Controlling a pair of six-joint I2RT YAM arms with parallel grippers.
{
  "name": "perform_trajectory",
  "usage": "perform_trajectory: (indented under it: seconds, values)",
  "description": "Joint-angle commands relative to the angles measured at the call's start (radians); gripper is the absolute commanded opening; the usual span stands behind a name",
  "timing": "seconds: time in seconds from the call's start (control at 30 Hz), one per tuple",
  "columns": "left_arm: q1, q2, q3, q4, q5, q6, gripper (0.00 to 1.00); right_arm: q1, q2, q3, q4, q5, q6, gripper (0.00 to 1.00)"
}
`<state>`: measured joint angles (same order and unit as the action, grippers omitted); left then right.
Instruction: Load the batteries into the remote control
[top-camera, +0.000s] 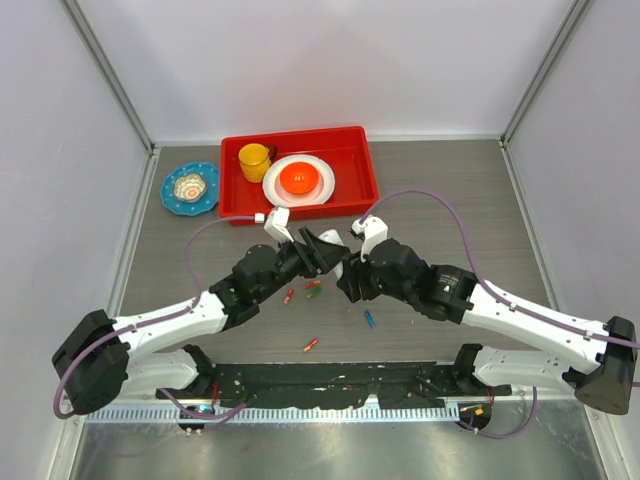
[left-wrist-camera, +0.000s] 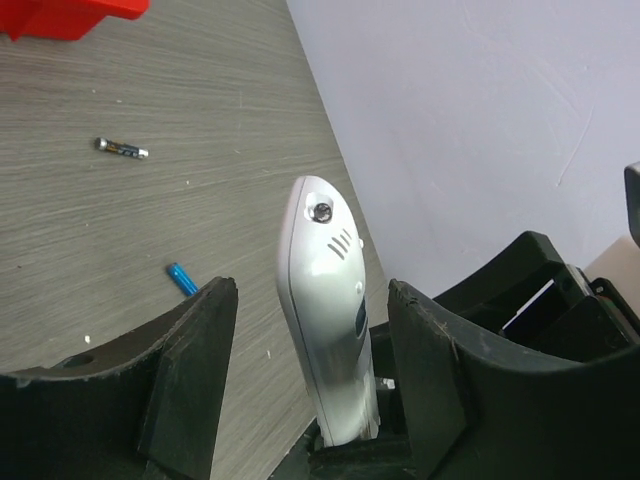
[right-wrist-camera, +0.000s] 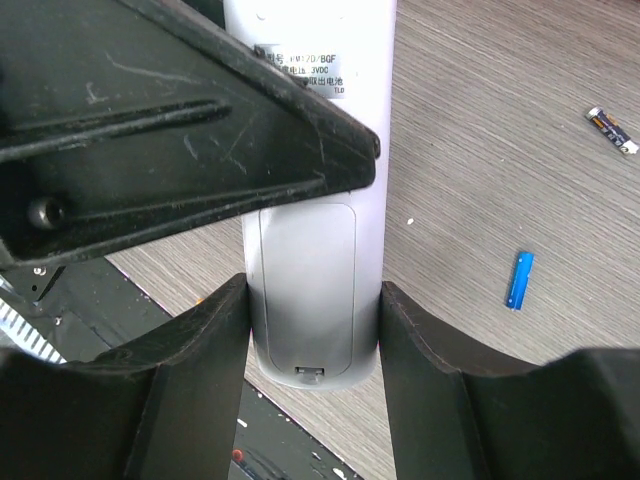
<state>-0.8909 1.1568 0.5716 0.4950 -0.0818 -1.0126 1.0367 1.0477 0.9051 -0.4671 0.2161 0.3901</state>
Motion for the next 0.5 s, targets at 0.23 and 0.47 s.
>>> perform_trajectory:
  seconds: [0.23,0.47]
  values:
    - [-0.005,0.009,-0.009,0.14,-0.036,-0.001,0.59,0.005,-0.012,-0.003,0.074,0.003,0.015,0.18]
    - [-0.008,0.029,-0.01,0.157,-0.024,-0.004,0.57,0.006,-0.012,-0.003,0.076,0.009,0.016,0.18]
